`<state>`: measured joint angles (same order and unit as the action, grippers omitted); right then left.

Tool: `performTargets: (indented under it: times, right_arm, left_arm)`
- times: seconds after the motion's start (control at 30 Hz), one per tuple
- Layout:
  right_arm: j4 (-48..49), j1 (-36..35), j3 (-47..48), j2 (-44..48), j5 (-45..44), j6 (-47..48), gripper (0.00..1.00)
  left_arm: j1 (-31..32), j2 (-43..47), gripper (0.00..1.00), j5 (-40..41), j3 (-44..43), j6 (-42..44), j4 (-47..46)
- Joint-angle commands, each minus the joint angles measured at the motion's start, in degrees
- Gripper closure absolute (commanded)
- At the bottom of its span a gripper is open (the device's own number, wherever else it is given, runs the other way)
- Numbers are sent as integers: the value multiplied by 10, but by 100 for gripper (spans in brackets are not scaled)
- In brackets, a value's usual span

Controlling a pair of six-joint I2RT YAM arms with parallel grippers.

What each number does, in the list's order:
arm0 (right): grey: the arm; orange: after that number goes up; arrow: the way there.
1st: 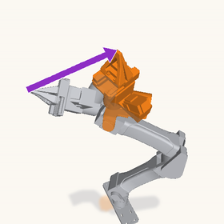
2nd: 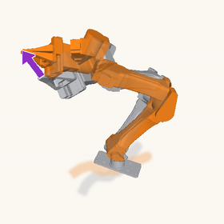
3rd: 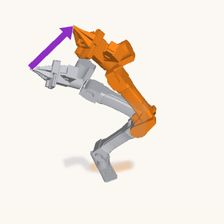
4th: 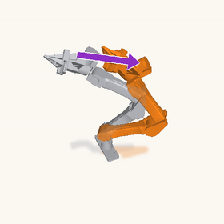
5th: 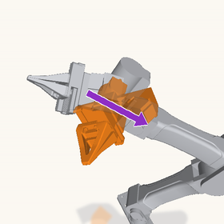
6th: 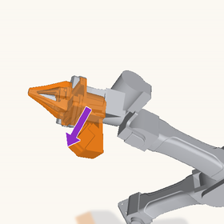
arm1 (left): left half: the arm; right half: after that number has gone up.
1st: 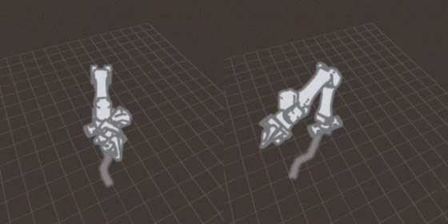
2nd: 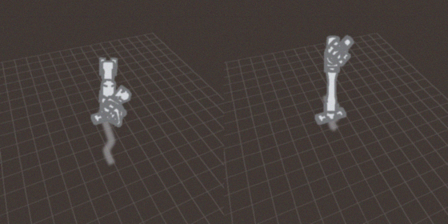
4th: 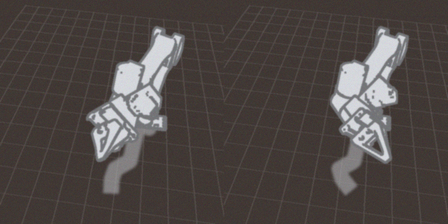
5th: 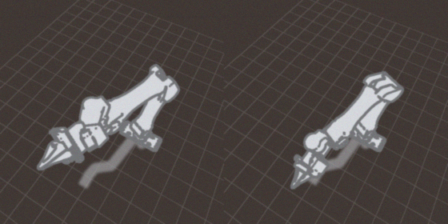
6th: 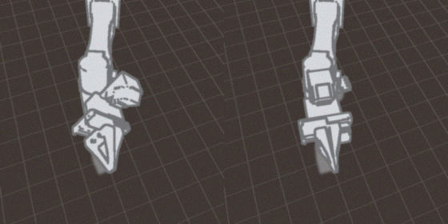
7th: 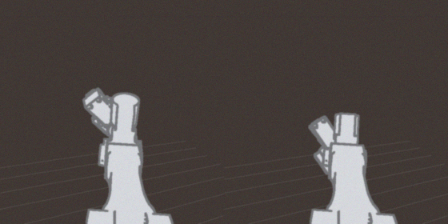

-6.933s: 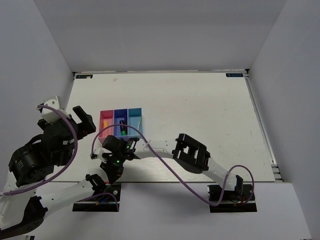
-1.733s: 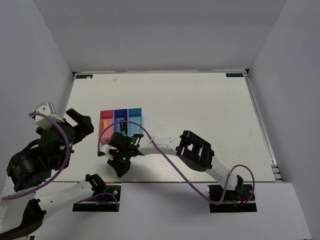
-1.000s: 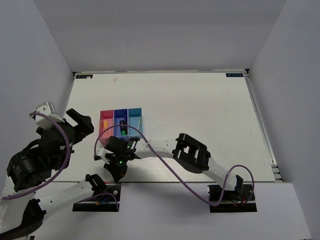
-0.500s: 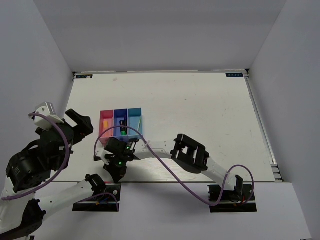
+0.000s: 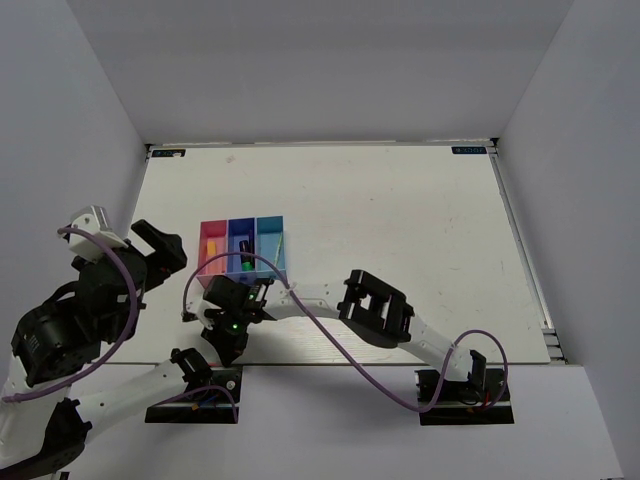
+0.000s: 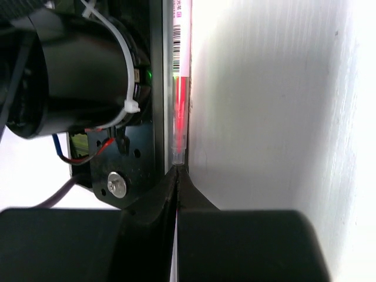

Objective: Sort the stationery into containers
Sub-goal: Move the pen to the center of the board.

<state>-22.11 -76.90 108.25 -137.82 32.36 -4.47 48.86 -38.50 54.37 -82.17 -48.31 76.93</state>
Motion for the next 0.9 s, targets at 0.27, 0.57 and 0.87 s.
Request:
performTargets:
  times: [0.27, 0.57, 0.87]
  right_arm:
    - [18, -6, 43, -14, 10, -19, 100]
    - [22, -6, 49, -17, 10, -23, 100]
    - [19, -5, 46, -17, 12, -20, 100]
  left_arm:
    - [-1, 4, 0, -4, 9, 2, 118]
    - [-2, 1, 0, -8, 10, 0, 117]
    - [-2, 0, 0, -8, 10, -1, 118]
